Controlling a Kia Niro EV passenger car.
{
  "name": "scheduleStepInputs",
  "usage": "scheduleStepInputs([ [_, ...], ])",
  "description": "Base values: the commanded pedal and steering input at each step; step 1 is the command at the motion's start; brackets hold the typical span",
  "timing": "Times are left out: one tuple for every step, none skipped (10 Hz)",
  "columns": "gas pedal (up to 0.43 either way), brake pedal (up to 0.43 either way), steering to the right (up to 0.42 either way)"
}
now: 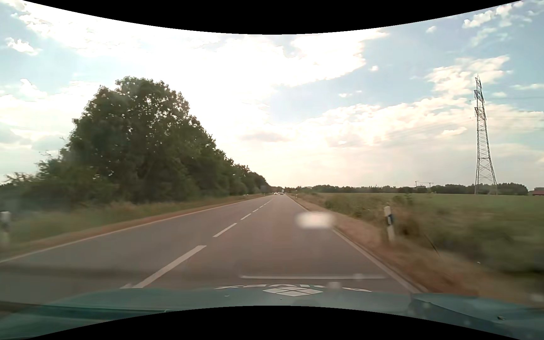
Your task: Follow the waypoints while adhering to traffic rules and regulations
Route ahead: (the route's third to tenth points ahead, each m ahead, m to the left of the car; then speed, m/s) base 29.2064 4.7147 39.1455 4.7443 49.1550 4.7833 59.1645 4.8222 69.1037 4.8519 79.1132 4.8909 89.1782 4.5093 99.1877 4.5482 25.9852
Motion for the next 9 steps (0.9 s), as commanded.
scheduleStepInputs([
  [0.65, 0.0, -0.004],
  [0.421, 0.0, -0.004],
  [0.26, 0.0, -0.003],
  [0.189, 0.0, -0.003],
  [0.189, 0.0, -0.003],
  [0.189, 0.0, -0.003],
  [0.189, 0.0, -0.002],
  [0.189, 0.0, -0.002],
  [0.189, 0.0, -0.001],
])
